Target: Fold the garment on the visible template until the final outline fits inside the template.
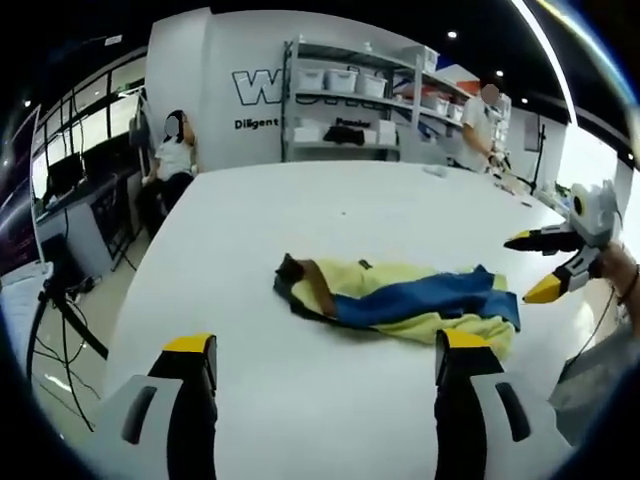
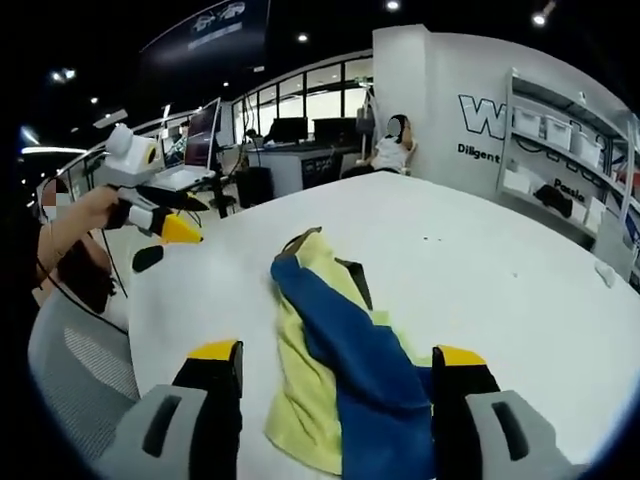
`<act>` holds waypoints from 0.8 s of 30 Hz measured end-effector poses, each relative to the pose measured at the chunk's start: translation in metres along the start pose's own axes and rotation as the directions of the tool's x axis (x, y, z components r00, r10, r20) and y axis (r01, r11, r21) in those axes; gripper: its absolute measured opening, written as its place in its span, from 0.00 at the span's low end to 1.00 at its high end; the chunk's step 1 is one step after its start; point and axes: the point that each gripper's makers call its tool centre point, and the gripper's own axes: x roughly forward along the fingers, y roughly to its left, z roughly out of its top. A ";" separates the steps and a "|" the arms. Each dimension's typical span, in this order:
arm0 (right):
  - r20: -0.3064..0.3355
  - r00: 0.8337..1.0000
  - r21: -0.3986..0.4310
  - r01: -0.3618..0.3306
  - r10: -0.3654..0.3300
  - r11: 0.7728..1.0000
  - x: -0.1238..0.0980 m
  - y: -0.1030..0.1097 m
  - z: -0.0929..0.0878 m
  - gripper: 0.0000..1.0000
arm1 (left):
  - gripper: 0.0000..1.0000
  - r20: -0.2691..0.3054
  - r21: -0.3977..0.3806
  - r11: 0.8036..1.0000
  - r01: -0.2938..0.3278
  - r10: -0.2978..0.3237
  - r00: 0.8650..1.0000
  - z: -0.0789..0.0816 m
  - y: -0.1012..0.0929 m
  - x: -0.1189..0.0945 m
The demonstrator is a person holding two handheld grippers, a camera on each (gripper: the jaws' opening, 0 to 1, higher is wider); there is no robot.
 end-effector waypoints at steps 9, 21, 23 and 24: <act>-0.013 0.999 -0.055 -0.038 0.037 0.998 0.031 -0.004 0.006 0.70 | 0.86 -0.006 0.029 1.000 -0.001 0.001 1.000 0.001 0.010 0.037; -0.010 0.996 -0.117 -0.091 0.091 0.989 0.070 0.006 0.006 0.51 | 0.73 -0.012 0.055 0.997 -0.057 0.058 0.998 -0.010 0.038 0.084; -0.017 0.996 -0.134 -0.093 0.091 0.987 0.078 0.007 0.003 0.51 | 0.69 -0.008 0.039 0.997 -0.068 0.069 0.998 -0.009 0.044 0.092; -0.018 0.996 -0.138 -0.094 0.093 0.986 0.080 0.008 0.003 0.51 | 0.68 -0.011 0.038 0.997 -0.071 0.071 0.997 -0.009 0.045 0.094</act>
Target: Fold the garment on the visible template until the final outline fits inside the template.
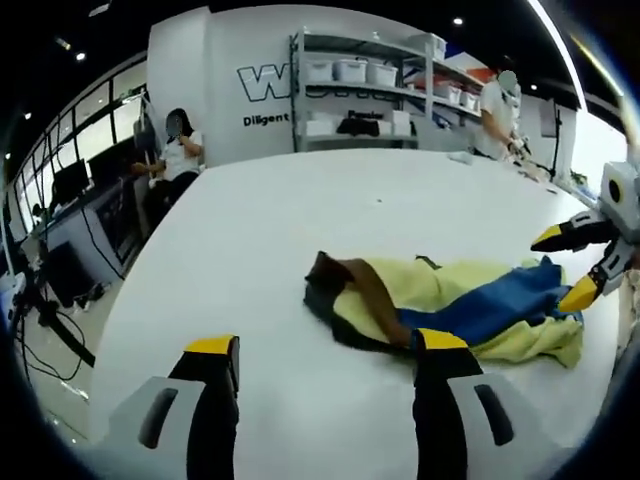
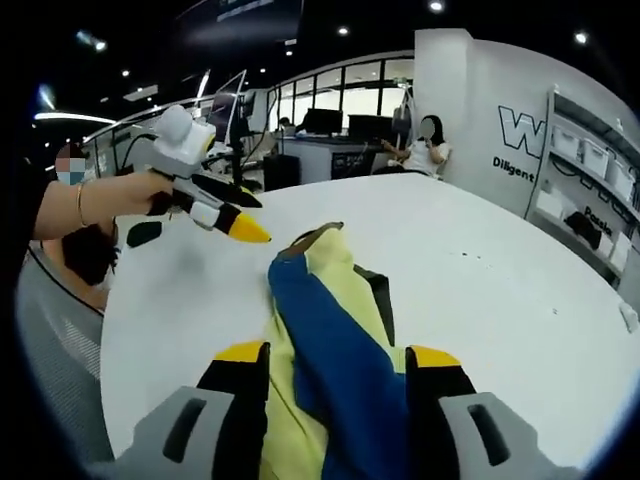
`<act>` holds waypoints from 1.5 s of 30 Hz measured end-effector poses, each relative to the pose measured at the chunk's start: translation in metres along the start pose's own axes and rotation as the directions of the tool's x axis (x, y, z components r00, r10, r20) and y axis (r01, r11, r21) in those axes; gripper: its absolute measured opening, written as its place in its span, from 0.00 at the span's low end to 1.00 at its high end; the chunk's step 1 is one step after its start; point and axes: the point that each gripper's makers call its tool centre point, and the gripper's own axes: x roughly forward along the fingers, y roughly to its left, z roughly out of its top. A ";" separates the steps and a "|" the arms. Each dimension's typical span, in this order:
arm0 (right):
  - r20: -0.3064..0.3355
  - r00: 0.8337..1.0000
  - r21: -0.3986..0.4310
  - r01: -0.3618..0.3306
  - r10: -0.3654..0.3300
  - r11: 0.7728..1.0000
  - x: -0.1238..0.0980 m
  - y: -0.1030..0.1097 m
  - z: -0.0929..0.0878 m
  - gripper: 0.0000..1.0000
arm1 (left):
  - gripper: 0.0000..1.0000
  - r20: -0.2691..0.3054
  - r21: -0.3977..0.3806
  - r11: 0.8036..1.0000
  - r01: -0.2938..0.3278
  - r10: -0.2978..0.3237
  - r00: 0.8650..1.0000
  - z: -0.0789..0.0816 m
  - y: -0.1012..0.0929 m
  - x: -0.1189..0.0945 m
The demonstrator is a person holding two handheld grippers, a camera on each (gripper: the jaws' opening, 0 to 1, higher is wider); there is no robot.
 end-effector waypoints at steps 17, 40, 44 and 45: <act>-0.029 1.000 -0.088 -0.010 0.008 0.996 0.028 0.002 -0.009 0.27 | 0.44 -0.019 -0.088 0.996 -0.015 0.013 1.000 0.005 0.015 0.054; -0.017 1.000 -0.081 -0.019 0.017 0.997 0.025 -0.001 0.004 0.00 | 0.05 -0.093 -0.068 0.996 0.058 -0.065 0.994 -0.007 -0.004 0.072; 0.014 1.000 -0.051 -0.003 0.004 0.999 0.019 -0.008 0.010 0.00 | 0.04 -0.095 -0.078 0.996 0.047 -0.054 0.994 -0.005 -0.003 0.067; 0.029 1.000 -0.036 0.003 -0.002 0.999 0.015 -0.012 0.013 0.00 | 0.04 -0.093 -0.069 0.997 0.046 -0.052 0.994 -0.004 -0.003 0.064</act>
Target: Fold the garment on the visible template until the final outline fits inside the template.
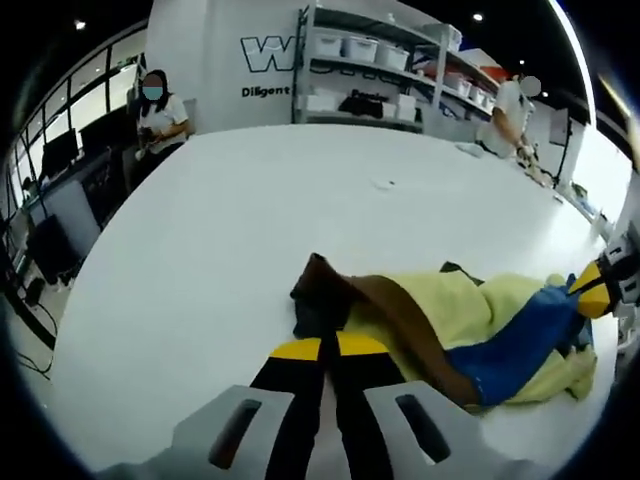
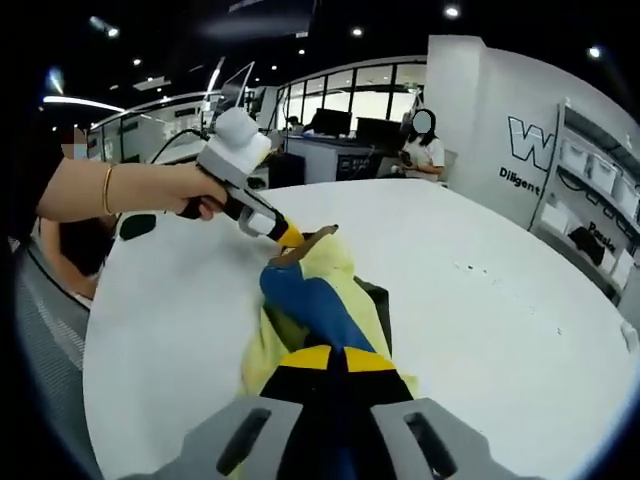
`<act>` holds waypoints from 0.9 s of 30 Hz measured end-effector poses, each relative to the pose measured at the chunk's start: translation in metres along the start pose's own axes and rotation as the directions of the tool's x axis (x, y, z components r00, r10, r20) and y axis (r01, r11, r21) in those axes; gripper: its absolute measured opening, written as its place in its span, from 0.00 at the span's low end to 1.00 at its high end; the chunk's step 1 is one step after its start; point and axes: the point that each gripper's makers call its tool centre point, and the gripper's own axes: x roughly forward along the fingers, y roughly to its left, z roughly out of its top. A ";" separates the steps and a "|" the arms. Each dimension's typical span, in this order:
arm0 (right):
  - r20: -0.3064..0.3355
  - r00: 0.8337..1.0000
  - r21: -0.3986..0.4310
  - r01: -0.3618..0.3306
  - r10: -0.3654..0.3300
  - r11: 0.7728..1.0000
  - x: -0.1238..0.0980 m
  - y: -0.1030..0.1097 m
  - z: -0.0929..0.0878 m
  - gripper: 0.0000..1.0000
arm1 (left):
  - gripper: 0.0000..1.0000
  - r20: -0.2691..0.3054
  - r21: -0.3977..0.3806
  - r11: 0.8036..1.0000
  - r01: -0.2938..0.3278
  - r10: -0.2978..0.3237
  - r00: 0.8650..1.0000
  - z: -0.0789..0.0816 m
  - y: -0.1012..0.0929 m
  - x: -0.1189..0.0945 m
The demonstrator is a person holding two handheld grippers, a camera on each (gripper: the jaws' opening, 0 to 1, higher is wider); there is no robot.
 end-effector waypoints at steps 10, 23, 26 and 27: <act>0.060 0.997 0.065 0.048 -0.052 0.997 -0.023 -0.024 0.015 0.00 | 0.03 0.078 0.085 0.996 -0.002 -0.005 0.997 0.033 -0.005 -0.030; 0.090 0.985 0.102 0.137 -0.147 0.985 -0.056 -0.059 0.024 0.00 | 0.03 0.112 0.183 0.983 0.026 -0.047 0.993 0.054 -0.022 -0.056; 0.075 0.983 0.105 0.162 -0.170 0.981 -0.059 -0.067 0.021 0.00 | 0.03 0.101 0.210 0.977 0.041 -0.064 0.993 0.054 -0.028 -0.059; 0.073 0.982 0.107 0.168 -0.176 0.980 -0.060 -0.068 0.021 0.00 | 0.03 0.099 0.219 0.975 0.047 -0.070 0.993 0.055 -0.030 -0.060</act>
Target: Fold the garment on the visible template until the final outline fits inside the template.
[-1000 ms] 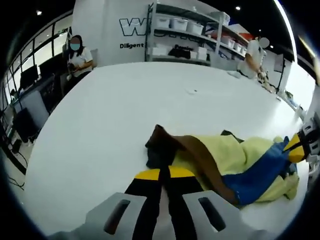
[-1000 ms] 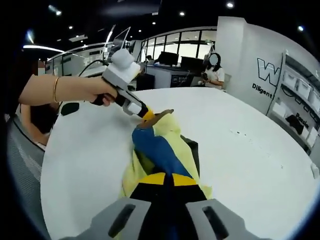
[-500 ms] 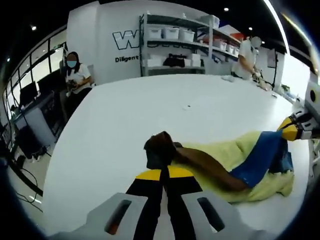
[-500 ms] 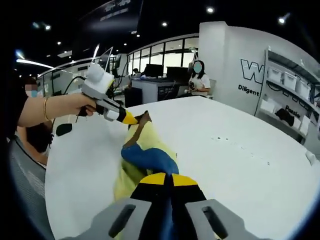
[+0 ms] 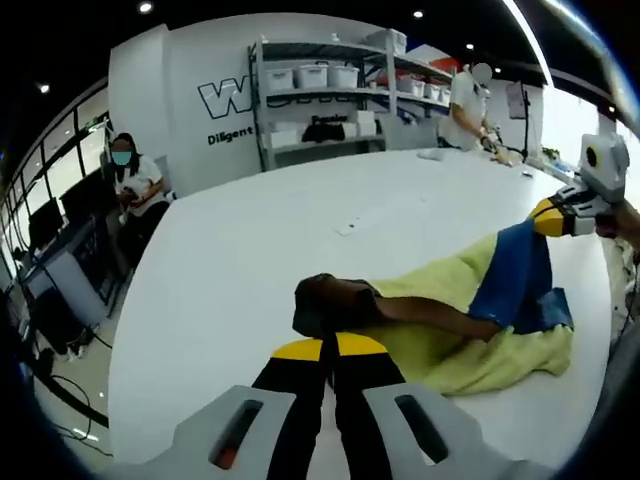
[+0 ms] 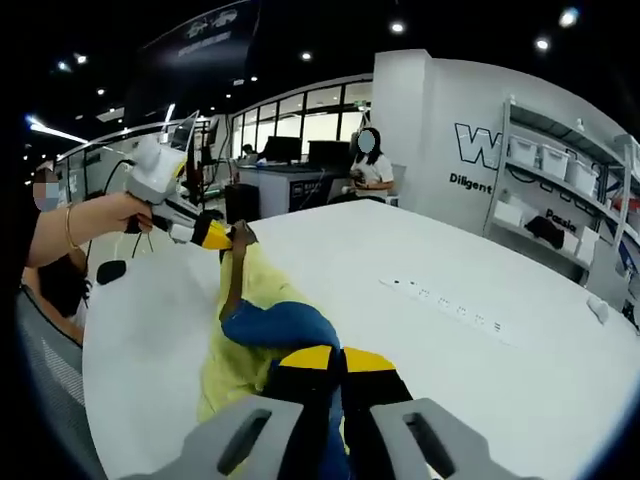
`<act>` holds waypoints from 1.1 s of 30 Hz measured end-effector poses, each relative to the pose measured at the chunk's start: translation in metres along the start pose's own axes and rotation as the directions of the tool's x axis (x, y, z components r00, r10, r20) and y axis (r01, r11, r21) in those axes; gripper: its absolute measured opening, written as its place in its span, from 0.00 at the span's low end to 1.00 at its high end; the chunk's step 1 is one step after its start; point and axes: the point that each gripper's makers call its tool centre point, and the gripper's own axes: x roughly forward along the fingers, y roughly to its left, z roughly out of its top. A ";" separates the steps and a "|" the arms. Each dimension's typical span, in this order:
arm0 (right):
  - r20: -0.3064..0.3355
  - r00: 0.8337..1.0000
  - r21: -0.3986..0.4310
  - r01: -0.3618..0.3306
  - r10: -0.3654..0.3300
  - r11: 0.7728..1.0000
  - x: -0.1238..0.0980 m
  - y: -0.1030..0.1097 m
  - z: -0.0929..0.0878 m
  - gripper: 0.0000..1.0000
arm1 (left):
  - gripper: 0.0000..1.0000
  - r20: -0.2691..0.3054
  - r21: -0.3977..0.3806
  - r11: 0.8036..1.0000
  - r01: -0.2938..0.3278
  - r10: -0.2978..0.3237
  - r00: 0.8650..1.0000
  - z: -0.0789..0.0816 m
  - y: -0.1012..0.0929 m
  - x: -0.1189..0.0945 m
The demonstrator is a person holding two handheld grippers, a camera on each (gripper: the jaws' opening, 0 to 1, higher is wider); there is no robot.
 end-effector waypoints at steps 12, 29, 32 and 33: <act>0.017 0.996 0.091 0.090 -0.092 0.992 -0.015 -0.044 0.005 0.00 | 0.03 0.063 0.083 0.992 0.094 -0.099 0.993 0.038 -0.031 -0.009; -0.017 0.973 0.264 0.228 -0.231 0.937 0.028 -0.113 -0.009 0.00 | 0.04 0.039 0.123 0.992 0.009 -0.014 0.999 0.052 -0.039 0.069; -0.047 0.967 0.266 0.254 -0.251 0.930 0.039 -0.122 -0.019 0.00 | 0.04 0.020 0.117 0.993 -0.002 0.000 1.000 0.047 -0.036 0.087; -0.056 0.966 0.267 0.258 -0.252 0.929 0.043 -0.124 -0.022 0.00 | 0.04 0.014 0.104 0.995 -0.004 0.003 1.000 0.046 -0.034 0.090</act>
